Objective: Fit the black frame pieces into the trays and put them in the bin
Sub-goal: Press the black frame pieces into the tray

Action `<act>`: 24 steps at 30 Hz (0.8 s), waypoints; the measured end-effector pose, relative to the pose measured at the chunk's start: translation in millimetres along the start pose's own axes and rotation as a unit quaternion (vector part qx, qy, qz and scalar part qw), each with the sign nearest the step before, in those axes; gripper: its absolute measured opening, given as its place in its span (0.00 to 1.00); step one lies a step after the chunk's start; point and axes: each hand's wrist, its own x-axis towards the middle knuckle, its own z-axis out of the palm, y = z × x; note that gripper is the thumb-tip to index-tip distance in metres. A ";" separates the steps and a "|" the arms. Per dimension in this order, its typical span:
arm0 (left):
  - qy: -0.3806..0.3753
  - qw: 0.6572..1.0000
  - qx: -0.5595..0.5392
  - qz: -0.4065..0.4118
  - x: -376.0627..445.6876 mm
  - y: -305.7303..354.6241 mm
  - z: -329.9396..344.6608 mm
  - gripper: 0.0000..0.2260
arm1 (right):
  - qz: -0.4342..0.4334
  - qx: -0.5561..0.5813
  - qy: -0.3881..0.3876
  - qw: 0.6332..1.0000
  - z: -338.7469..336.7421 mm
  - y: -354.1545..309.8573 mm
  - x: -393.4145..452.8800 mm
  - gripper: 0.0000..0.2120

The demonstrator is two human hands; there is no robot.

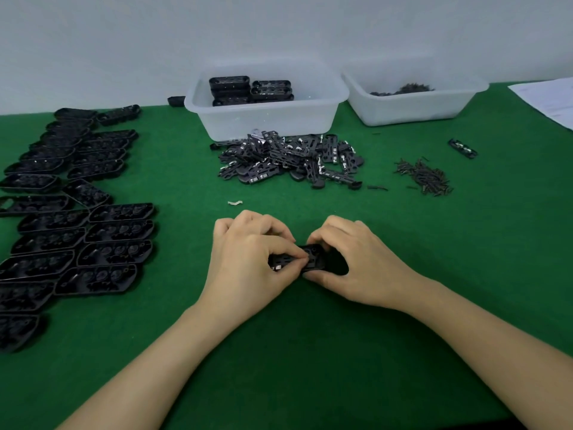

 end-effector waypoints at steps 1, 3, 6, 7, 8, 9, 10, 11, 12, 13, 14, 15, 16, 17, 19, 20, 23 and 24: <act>0.001 1.000 0.006 0.006 0.1 -0.3 0.0 0.04 | 0.000 0.001 0.000 1.000 0.0 -0.2 0.0 0.16; 0.002 1.000 0.012 0.015 -0.8 -0.6 -0.3 0.03 | 0.000 0.004 0.000 1.000 -0.1 -0.6 0.0 0.16; -0.002 1.000 -0.002 0.016 -2.9 -1.8 -1.5 0.04 | 0.004 0.016 -0.001 1.000 -0.6 -1.3 -0.4 0.16; -0.005 1.000 -0.012 0.016 -3.5 -2.5 -2.1 0.05 | 0.005 0.018 -0.002 1.000 -0.7 -1.3 -0.4 0.15; -0.009 1.000 -0.022 0.016 -3.6 -3.4 -2.5 0.05 | 0.005 0.019 -0.002 1.000 -0.7 -1.4 -0.3 0.15; -0.012 0.999 -0.029 0.018 -3.9 -4.4 -2.8 0.05 | 0.005 0.019 -0.002 1.000 -0.8 -1.4 -0.1 0.15; -0.015 0.999 -0.032 0.020 -4.1 -5.8 -3.2 0.06 | 0.005 0.019 -0.002 1.000 -0.8 -1.3 0.1 0.15; -0.018 0.999 -0.033 0.025 -4.3 -7.3 -3.5 0.07 | 0.004 0.020 -0.003 1.000 -0.9 -1.2 0.3 0.15; -0.023 0.999 -0.032 0.029 -4.7 -9.3 -4.1 0.08 | 0.004 0.021 -0.003 1.000 -1.0 -1.0 0.3 0.15; -0.030 0.999 -0.031 0.033 -5.3 -12.1 -4.7 0.11 | 0.003 0.021 -0.004 1.000 -0.9 -0.7 0.2 0.15; -0.041 0.998 -0.031 0.032 -6.2 -15.4 -5.8 0.15 | 0.003 0.022 -0.006 1.000 -0.6 -0.3 -0.2 0.14; -0.052 0.998 -0.033 0.025 -7.0 -19.3 -7.1 0.19 | 0.004 0.022 -0.007 1.000 -0.3 0.1 -0.5 0.14; -0.062 0.997 -0.035 0.016 -8.0 -23.2 -8.3 0.22 | 0.004 0.022 -0.008 1.000 0.1 0.7 -1.2 0.15; -0.068 0.997 -0.037 0.007 -8.8 -26.6 -9.2 0.23 | 0.005 0.022 -0.008 1.000 0.7 1.2 -1.5 0.15; -0.069 0.996 -0.050 -0.003 -9.8 -30.6 -9.1 0.20 | 0.006 0.028 -0.009 1.000 1.5 1.9 -1.5 0.15; -0.065 0.996 -0.059 -0.004 -9.9 -30.8 -8.5 0.18 | 0.008 0.035 -0.008 0.999 1.4 2.1 -1.0 0.15; -0.051 0.996 -0.070 0.005 -10.0 -28.5 -6.3 0.17 | 0.024 0.081 0.007 0.996 0.6 1.9 1.6 0.16; -0.046 0.996 -0.069 0.010 -10.5 -28.0 -5.5 0.17 | 0.032 0.095 0.014 0.995 0.8 1.1 2.7 0.16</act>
